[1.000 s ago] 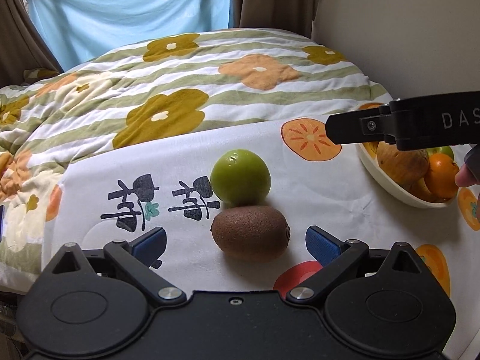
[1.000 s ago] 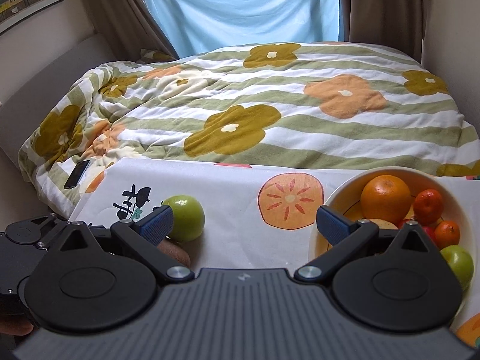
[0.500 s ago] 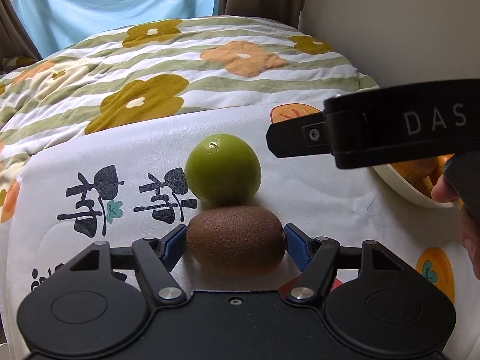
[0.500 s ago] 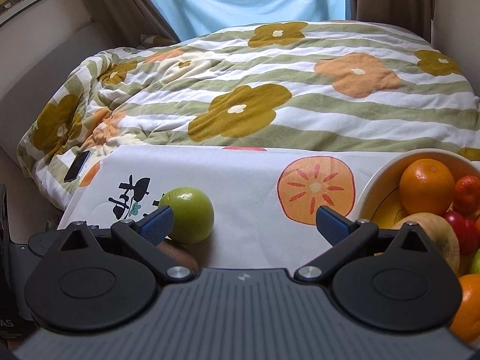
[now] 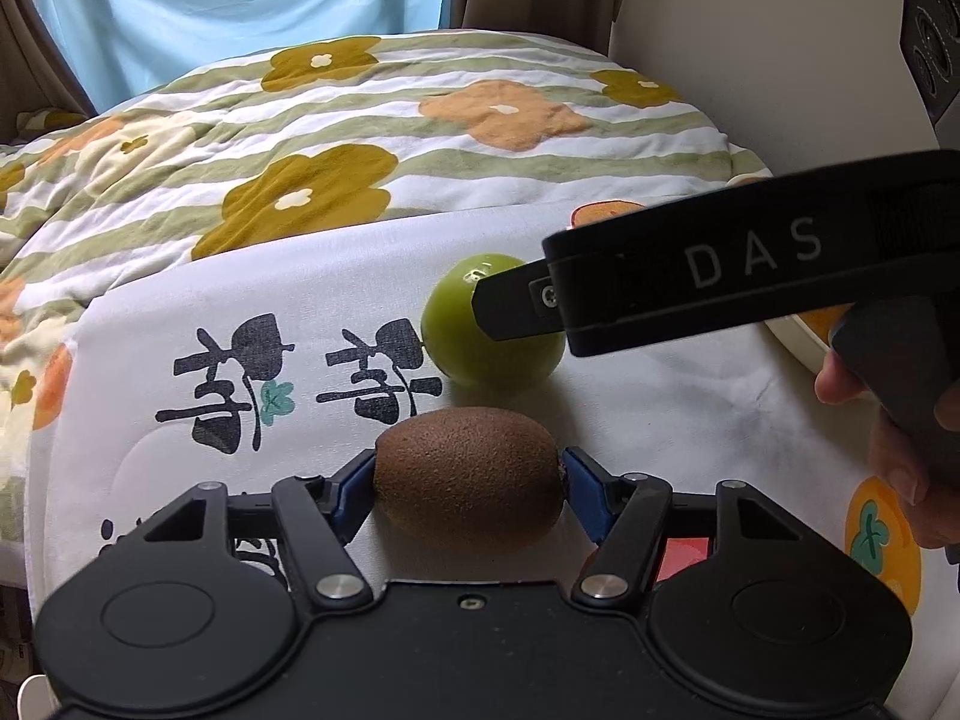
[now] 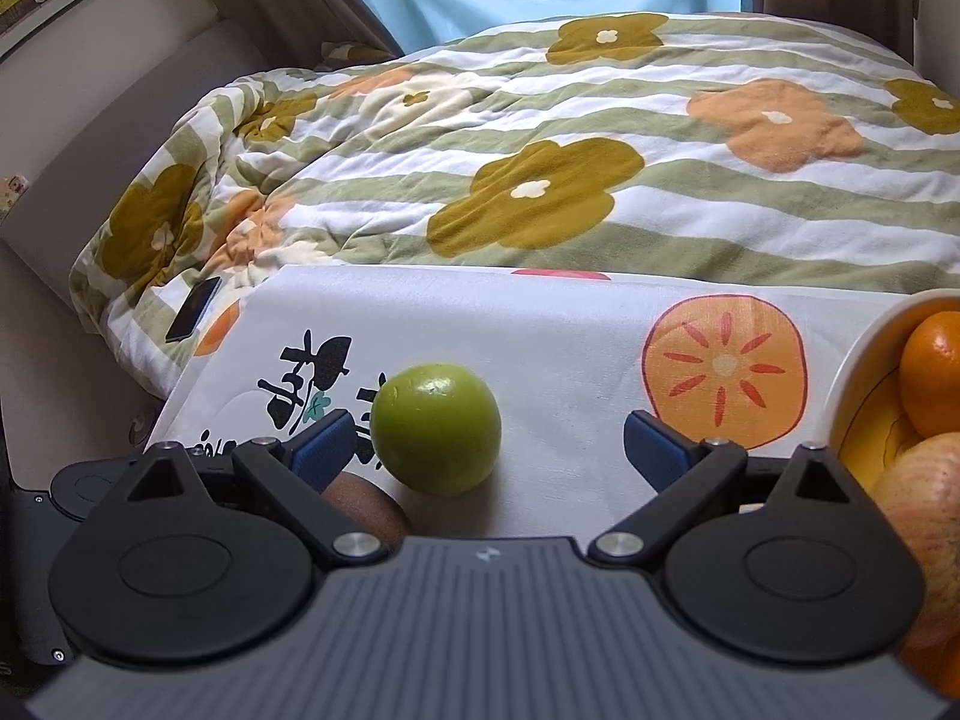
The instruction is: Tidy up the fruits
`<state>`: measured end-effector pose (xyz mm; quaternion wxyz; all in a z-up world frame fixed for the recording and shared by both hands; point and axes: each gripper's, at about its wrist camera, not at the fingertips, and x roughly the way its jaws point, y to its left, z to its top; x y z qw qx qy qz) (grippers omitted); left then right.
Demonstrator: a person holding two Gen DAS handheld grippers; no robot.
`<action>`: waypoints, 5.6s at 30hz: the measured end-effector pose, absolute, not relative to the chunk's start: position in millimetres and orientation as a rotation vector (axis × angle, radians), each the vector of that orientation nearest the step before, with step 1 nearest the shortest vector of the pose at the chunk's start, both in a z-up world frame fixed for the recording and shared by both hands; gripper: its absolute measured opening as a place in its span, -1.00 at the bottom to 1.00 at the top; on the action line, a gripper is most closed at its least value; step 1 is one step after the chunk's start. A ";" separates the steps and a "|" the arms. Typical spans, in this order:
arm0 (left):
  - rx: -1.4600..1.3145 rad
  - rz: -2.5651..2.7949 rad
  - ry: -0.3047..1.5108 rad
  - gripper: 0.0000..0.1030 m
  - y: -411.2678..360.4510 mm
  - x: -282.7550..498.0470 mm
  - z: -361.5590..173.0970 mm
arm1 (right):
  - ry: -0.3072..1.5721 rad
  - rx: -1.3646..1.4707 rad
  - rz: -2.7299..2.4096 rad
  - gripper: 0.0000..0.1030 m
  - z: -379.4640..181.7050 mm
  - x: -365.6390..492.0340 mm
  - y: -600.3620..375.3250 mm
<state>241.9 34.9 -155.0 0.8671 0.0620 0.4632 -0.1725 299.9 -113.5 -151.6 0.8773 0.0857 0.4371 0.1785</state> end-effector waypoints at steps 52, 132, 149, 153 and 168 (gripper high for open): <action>0.098 -0.256 0.778 0.34 -18.6 190.4 -42.6 | 0.809 0.202 0.321 0.37 -72.4 215.3 -218.5; 0.100 -0.170 0.770 0.81 -118.1 206.4 -70.3 | 0.776 0.093 0.296 0.54 -109.3 233.0 -333.3; 0.039 -0.059 0.718 0.81 -117.9 166.5 -50.2 | 0.710 0.039 0.332 0.77 -88.5 204.6 -339.6; 0.023 -0.047 0.671 0.81 -116.4 145.9 -24.3 | 0.687 0.030 0.334 0.77 -62.8 185.8 -335.4; -0.006 -0.086 0.604 0.81 -66.5 44.4 28.8 | 0.657 0.086 0.089 0.94 8.6 59.3 -305.5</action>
